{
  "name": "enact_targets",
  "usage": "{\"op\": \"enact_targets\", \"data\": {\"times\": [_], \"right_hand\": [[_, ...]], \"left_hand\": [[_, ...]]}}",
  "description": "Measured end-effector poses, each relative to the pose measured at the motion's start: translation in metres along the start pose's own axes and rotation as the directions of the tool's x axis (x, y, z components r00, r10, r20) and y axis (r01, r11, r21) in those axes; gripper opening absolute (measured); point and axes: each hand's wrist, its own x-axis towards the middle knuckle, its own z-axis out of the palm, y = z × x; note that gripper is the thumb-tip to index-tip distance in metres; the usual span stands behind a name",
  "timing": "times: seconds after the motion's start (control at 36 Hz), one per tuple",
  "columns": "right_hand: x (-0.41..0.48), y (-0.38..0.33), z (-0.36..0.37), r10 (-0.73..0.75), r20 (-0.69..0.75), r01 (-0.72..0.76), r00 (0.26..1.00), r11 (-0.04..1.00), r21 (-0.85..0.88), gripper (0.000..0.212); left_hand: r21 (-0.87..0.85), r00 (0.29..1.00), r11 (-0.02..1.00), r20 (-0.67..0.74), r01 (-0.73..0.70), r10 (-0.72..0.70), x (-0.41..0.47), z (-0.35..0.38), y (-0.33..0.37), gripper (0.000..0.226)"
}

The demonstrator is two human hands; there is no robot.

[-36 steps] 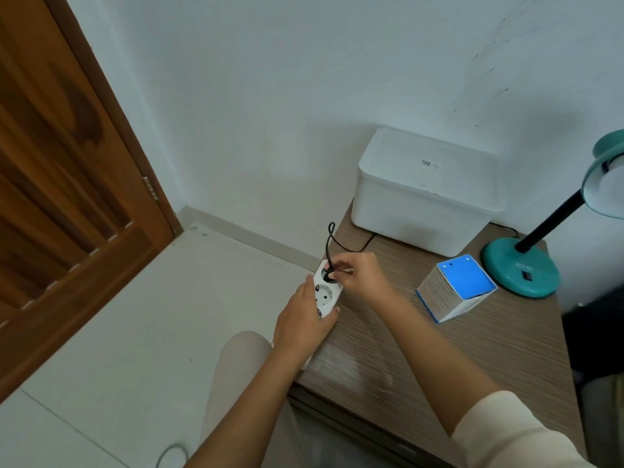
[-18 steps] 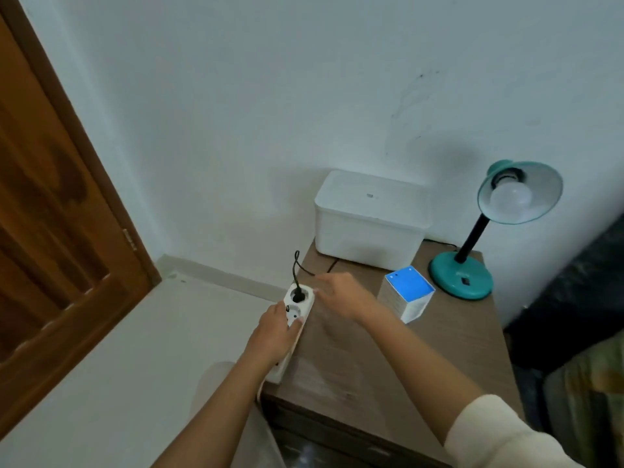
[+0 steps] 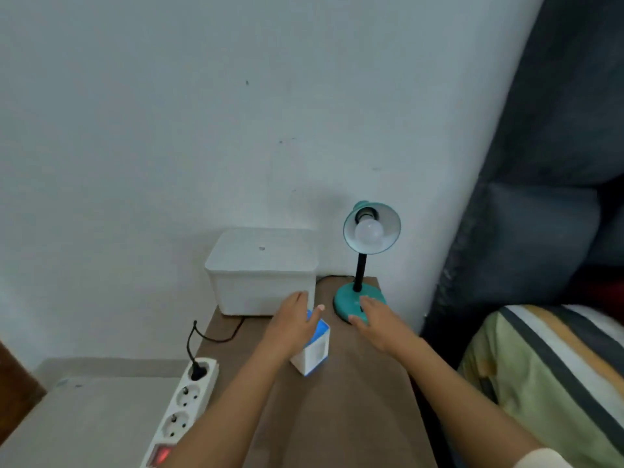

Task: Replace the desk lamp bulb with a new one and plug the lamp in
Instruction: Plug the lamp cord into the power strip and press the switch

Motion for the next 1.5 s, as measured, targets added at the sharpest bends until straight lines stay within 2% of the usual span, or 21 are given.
{"op": "enact_targets", "data": {"times": [0.19, 0.36, 0.47, 0.61, 0.72, 0.86, 0.94, 1.22, 1.5], "right_hand": [[0.012, 0.077, 0.004, 0.156, 0.011, -0.157, 0.988, 0.987, 0.046, 0.059], [0.041, 0.117, 0.022, 0.225, 0.056, -0.229, 0.973, 0.971, 0.065, 0.066], [0.066, 0.127, 0.040, 0.224, 0.074, -0.232, 0.972, 0.965, 0.122, 0.065], [0.096, 0.124, 0.062, 0.203, 0.042, -0.207, 0.978, 0.940, 0.270, 0.049], [0.111, 0.116, 0.076, 0.235, -0.049, -0.198, 0.971, 0.900, 0.387, 0.065], [0.122, 0.106, 0.091, 0.329, -0.123, -0.229, 0.936, 0.838, 0.496, 0.072], [0.126, 0.108, 0.102, 0.361, -0.143, -0.252, 0.922, 0.836, 0.487, 0.083], [0.126, 0.105, 0.109, 0.317, -0.223, -0.233, 0.922, 0.913, 0.336, 0.080], [0.129, 0.109, 0.111, 0.322, -0.201, -0.244, 0.925, 0.910, 0.335, 0.078]], "left_hand": [[0.000, 0.988, 0.997, 0.133, -0.083, 0.083, 0.057, 0.063, 0.046, 0.060], [-0.071, 0.979, 0.997, 0.205, 0.016, -0.001, 0.084, 0.123, 0.043, 0.068], [-0.049, 0.983, 0.993, 0.158, 0.103, -0.094, 0.090, 0.156, 0.021, 0.071], [0.012, 0.986, 0.988, 0.051, 0.157, -0.157, 0.096, 0.179, -0.007, 0.076], [0.016, 0.985, 0.985, -0.019, 0.172, -0.172, 0.102, 0.188, -0.014, 0.085], [0.057, 0.985, 0.986, -0.081, 0.159, -0.155, 0.102, 0.193, -0.018, 0.091], [0.105, 0.986, 0.985, -0.100, 0.141, -0.130, 0.102, 0.195, -0.022, 0.097], [0.190, 0.993, 0.975, -0.052, 0.112, -0.104, 0.104, 0.195, -0.033, 0.091], [0.203, 0.994, 0.974, -0.014, 0.105, -0.104, 0.104, 0.195, -0.033, 0.089]]}}
